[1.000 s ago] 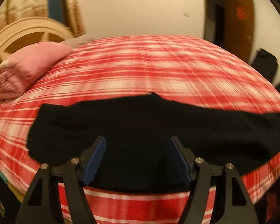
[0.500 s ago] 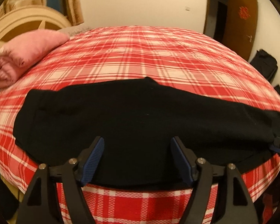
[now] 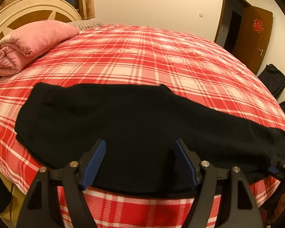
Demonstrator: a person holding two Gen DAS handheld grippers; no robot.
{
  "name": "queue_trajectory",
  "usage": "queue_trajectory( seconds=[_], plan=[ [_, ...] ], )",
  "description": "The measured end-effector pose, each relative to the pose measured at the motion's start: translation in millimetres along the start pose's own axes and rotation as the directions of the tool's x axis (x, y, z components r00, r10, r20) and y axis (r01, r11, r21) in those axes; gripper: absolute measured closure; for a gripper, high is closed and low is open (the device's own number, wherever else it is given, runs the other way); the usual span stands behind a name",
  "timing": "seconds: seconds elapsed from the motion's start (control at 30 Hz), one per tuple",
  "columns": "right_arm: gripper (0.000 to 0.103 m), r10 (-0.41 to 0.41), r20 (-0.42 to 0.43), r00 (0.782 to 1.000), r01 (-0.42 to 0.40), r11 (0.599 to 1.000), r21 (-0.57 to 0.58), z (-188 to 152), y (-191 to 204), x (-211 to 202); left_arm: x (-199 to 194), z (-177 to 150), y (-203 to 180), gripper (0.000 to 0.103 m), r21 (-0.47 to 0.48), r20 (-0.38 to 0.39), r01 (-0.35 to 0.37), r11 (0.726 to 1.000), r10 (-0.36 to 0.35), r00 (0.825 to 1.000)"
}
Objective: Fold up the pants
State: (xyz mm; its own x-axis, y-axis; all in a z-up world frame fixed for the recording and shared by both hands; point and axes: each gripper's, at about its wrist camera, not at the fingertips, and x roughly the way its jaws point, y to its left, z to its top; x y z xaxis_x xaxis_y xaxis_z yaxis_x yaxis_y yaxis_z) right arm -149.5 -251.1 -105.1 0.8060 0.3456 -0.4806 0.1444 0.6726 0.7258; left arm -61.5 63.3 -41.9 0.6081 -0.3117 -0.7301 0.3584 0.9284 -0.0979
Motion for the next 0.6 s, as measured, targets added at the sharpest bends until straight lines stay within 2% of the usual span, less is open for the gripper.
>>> queue_trajectory(
  seconds=[0.07, 0.13, 0.27, 0.33, 0.4, 0.47, 0.6],
  plan=[
    [0.053, 0.004, 0.031, 1.0, -0.004, 1.0, 0.008, 4, -4, -7, 1, 3, 6, 0.026, -0.012, 0.005, -0.013, 1.0, 0.014, 1.0],
    [0.053, 0.011, 0.025, 1.0, -0.011, 1.0, -0.001, 3, -4, -9, 2, 7, 15, 0.026, -0.03, 0.008, -0.03, 0.999, 0.03, 1.0],
    [0.053, 0.001, -0.053, 0.999, -0.005, 0.997, -0.082, -6, 8, 4, 1, 15, 28, 0.026, -0.094, 0.016, -0.033, 0.995, 0.035, 0.999],
    [0.053, -0.026, -0.013, 1.0, 0.025, 0.996, -0.085, -2, 6, -1, -3, 17, 32, 0.026, -0.125, 0.026, -0.017, 0.992, 0.02, 0.999],
    [0.053, -0.033, 0.033, 0.999, 0.033, 0.999, -0.028, 8, -4, -4, -6, 17, 34, 0.026, -0.135, 0.032, -0.016, 0.991, 0.02, 0.999],
    [0.053, -0.005, 0.043, 0.999, 0.005, 1.0, 0.019, 15, -12, -6, -7, 16, 36, 0.026, -0.133, 0.033, -0.024, 0.991, 0.028, 0.999],
    [0.053, 0.069, -0.009, 0.998, -0.069, 0.996, -0.058, 11, 9, 2, -6, 16, 38, 0.026, -0.143, 0.029, -0.026, 0.989, 0.031, 0.999]
  ],
)
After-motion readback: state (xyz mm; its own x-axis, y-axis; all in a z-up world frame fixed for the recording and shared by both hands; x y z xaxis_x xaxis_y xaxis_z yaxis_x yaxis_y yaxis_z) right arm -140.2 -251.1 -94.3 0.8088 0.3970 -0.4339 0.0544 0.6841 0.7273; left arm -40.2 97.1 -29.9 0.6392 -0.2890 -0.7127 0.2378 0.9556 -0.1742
